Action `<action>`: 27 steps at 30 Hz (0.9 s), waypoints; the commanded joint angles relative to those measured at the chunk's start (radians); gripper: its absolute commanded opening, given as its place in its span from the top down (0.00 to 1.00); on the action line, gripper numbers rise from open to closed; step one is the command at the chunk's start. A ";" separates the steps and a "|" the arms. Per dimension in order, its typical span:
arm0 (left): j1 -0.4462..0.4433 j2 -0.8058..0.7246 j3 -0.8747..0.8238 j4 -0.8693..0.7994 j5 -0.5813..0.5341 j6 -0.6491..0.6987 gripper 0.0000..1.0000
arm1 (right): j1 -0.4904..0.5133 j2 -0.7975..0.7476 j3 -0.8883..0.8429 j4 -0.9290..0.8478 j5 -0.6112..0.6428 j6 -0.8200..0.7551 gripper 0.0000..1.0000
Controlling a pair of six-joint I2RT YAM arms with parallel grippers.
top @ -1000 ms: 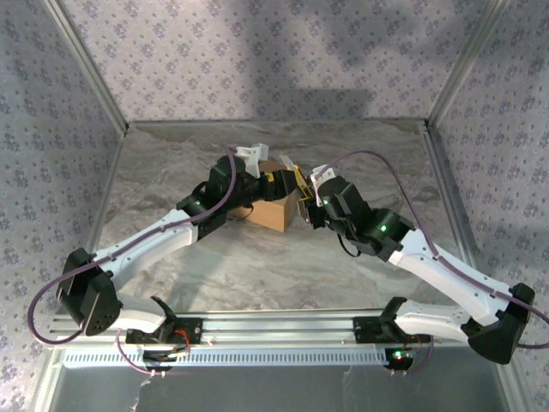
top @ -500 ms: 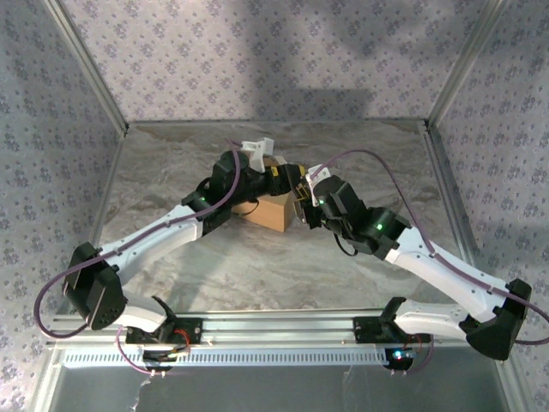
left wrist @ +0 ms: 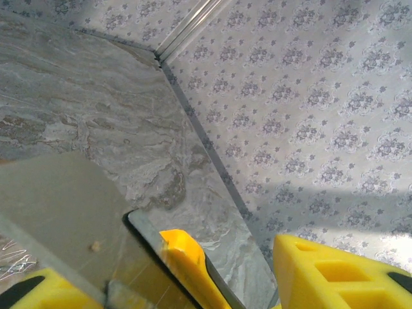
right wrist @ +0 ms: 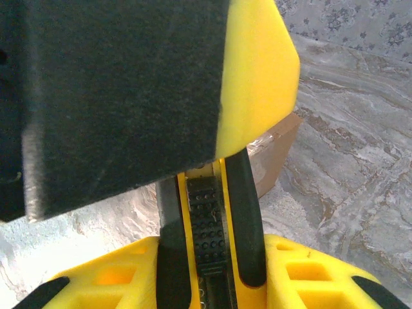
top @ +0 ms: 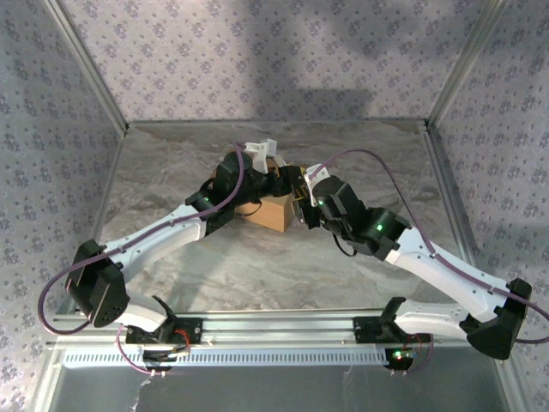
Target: Unpack the express box
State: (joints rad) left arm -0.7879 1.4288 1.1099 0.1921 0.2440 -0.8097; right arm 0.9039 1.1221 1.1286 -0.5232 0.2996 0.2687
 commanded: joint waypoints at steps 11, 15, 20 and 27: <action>-0.007 0.000 0.036 0.025 -0.002 0.015 0.66 | 0.009 -0.012 0.039 0.038 0.024 -0.022 0.68; -0.007 0.001 0.036 0.018 -0.012 0.013 0.77 | 0.009 -0.015 0.036 0.045 0.021 -0.020 0.68; -0.007 0.003 0.035 0.015 -0.016 0.016 0.95 | 0.008 -0.022 0.030 0.054 0.013 -0.014 0.68; -0.006 -0.008 0.030 0.023 -0.036 0.024 1.00 | -0.015 -0.045 -0.005 0.087 -0.040 0.028 0.42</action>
State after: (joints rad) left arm -0.7998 1.4281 1.1229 0.2249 0.2405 -0.8200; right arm 0.8978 1.1175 1.1267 -0.4942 0.2981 0.2726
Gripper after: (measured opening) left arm 0.197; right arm 0.550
